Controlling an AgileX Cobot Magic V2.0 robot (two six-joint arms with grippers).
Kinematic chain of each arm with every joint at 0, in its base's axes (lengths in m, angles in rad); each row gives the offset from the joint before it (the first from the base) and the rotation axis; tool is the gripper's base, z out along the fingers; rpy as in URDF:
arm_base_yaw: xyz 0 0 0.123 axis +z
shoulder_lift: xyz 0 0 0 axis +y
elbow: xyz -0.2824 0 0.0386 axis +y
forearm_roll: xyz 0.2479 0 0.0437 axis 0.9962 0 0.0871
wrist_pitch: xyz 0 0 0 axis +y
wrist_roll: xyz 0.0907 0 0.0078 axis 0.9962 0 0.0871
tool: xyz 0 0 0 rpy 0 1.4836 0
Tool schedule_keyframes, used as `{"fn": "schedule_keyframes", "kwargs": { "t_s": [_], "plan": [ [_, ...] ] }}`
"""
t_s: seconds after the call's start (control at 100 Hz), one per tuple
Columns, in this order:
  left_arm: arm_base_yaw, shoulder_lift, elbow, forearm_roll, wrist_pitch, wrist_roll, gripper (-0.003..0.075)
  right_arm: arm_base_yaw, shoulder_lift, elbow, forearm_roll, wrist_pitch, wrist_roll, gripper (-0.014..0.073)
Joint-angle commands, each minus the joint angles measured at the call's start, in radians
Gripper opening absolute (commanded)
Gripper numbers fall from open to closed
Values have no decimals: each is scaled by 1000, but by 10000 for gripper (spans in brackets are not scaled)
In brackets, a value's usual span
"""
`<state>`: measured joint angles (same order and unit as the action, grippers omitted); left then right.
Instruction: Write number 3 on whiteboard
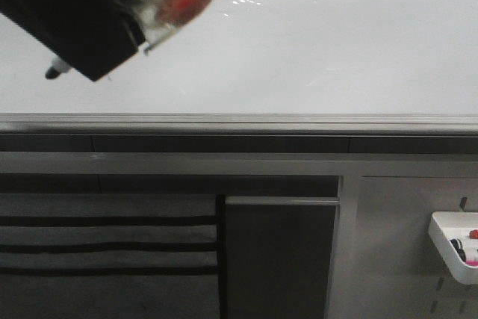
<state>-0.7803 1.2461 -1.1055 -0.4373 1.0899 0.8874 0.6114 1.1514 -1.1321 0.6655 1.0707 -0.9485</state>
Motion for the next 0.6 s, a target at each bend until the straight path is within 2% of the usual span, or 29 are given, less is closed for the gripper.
{"fn": "schedule_keyframes", "kwargs": {
  "t_s": [0.0, 0.16, 0.42, 0.59],
  "plan": [
    [-17, -6, -24, -17, -27, 6, -18, 32, 19, -49, 22, -50, -15, 664],
    [-17, -1, -24, -1, -27, 6, -18, 52, 56, -52, 19, -86, -15, 646],
    [-17, -1, -24, 3, -27, 6, -18, 52, 65, -52, 17, -97, -15, 420],
    [-17, -1, -24, 3, -27, 6, -18, 52, 69, -52, 16, -97, -20, 383]
  ]
}}
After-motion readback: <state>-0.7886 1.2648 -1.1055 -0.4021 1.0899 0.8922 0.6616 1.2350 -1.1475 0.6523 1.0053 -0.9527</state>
